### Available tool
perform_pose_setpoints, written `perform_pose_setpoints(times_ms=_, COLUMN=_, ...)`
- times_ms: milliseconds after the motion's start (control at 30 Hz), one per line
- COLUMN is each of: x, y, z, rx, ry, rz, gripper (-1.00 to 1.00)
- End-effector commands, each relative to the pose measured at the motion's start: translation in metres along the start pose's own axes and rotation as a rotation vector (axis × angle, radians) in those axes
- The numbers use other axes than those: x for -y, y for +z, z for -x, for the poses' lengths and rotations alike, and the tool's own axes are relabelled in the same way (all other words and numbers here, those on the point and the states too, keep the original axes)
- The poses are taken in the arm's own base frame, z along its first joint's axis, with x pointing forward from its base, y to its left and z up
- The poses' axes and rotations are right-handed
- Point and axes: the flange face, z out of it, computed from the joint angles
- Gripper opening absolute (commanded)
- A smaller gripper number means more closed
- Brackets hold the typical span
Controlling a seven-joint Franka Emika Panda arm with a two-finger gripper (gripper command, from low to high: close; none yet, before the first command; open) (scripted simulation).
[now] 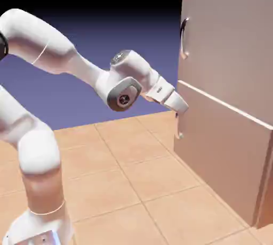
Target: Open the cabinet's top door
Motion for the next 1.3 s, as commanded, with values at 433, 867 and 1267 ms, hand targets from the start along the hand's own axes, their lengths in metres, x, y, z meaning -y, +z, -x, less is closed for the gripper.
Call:
perform_pose_setpoints(times_ms=433, x=0.055, y=-0.074, z=-0.072, rx=-0.26, ry=0.05, rz=-0.173, gripper=0.0)
perform_pose_setpoints(times_ms=867, x=0.106, y=-0.125, z=-0.084, rx=-0.458, ry=0.06, rz=-0.308, gripper=0.0)
perform_pose_setpoints(times_ms=1267, x=0.158, y=-0.133, z=-0.056, rx=-0.573, ry=0.055, rz=-0.4, gripper=0.0)
